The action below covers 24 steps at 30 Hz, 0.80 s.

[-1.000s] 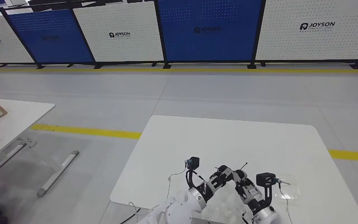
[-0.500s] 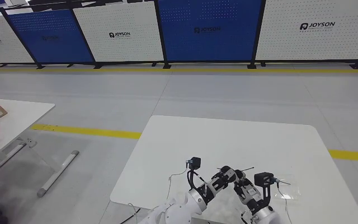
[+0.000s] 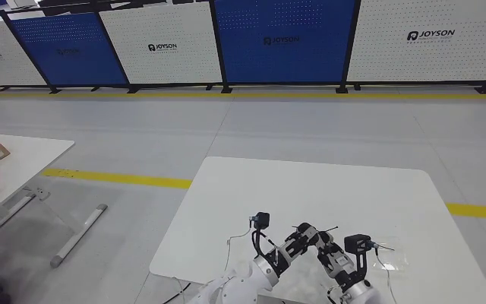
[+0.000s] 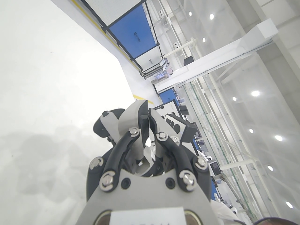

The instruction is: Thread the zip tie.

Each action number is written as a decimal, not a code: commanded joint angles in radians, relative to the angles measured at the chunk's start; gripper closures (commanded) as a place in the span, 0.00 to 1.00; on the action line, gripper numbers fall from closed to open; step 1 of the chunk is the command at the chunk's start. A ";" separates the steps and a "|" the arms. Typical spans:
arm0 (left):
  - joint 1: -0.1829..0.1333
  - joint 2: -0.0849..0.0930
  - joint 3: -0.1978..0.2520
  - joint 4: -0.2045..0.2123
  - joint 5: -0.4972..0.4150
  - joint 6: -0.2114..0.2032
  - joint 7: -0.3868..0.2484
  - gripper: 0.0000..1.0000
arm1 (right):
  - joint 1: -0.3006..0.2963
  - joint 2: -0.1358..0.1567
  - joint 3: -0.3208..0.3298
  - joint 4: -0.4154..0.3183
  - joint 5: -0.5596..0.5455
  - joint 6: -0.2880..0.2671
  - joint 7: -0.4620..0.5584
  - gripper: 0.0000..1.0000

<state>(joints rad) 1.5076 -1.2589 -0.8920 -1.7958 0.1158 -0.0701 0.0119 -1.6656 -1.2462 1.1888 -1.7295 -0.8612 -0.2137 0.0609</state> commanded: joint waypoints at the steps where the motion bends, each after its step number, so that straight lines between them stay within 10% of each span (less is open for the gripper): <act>1: 0.003 0.001 -0.004 -0.004 -0.001 -0.001 0.001 1.00 | 0.001 0.000 -0.001 0.004 0.000 0.000 -0.002 1.00; 24: 0.046 0.004 -0.002 -0.078 0.066 -0.016 0.029 1.00 | 0.017 0.001 -0.004 0.043 0.009 -0.023 -0.003 1.00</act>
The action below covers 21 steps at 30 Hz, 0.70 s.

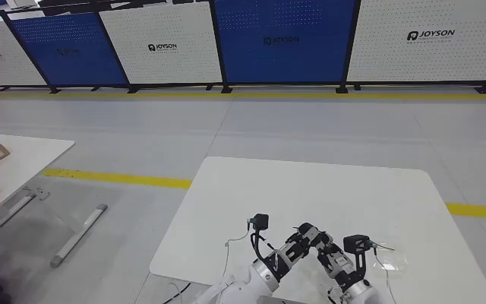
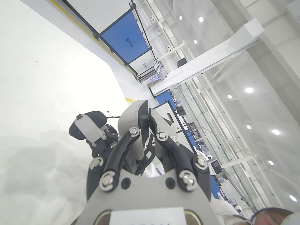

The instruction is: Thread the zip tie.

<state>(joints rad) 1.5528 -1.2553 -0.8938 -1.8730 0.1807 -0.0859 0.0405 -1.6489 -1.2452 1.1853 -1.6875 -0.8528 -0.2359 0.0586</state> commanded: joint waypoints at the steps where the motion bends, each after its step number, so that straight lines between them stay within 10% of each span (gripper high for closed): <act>1: 0.001 0.000 0.001 0.000 0.004 0.001 0.002 1.00 | 0.001 0.000 -0.001 0.002 0.003 -0.002 0.000 1.00; 2: 0.001 0.000 0.000 0.003 0.010 0.007 0.006 1.00 | 0.002 0.000 -0.001 0.002 0.005 -0.003 0.000 1.00; 3: 0.000 -0.001 0.001 0.007 0.013 0.019 0.014 1.00 | 0.002 0.000 0.000 0.002 0.009 -0.004 -0.002 0.24; 4: -0.002 -0.002 0.001 0.011 0.008 0.029 0.018 1.00 | 0.002 0.000 0.001 -0.001 0.017 -0.005 -0.006 0.00; 21: 0.025 -0.006 -0.088 0.099 -0.088 0.025 0.137 1.00 | -0.172 0.023 0.256 -0.154 0.196 -0.074 -0.199 0.00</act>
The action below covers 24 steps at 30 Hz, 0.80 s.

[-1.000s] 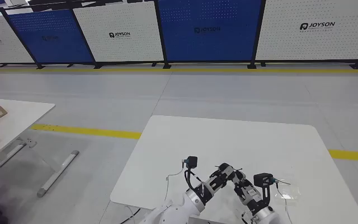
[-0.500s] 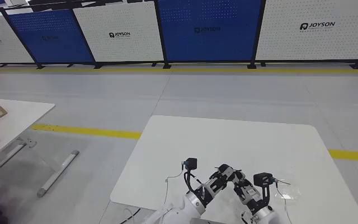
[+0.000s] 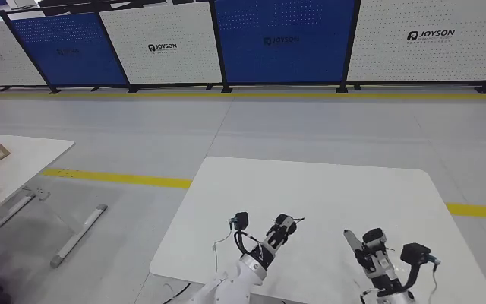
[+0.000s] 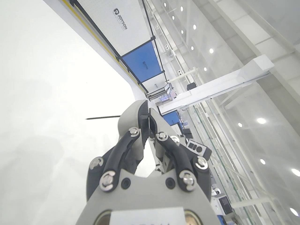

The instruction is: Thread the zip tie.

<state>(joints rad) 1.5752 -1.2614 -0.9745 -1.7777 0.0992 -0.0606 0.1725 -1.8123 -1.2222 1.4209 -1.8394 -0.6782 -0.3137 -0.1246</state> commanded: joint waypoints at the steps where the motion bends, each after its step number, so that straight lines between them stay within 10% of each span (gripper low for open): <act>1: 0.007 0.001 -0.018 0.008 -0.016 -0.002 0.014 1.00 | -0.017 0.000 0.042 -0.002 0.051 0.013 -0.035 0.00; 9: 0.012 -0.001 -0.086 0.050 -0.090 -0.024 0.074 1.00 | -0.064 0.003 0.172 0.008 0.198 -0.026 -0.079 0.00; 24: 0.008 -0.002 -0.091 0.061 -0.098 -0.023 0.082 1.00 | -0.067 0.003 0.176 0.007 0.201 -0.026 -0.079 0.00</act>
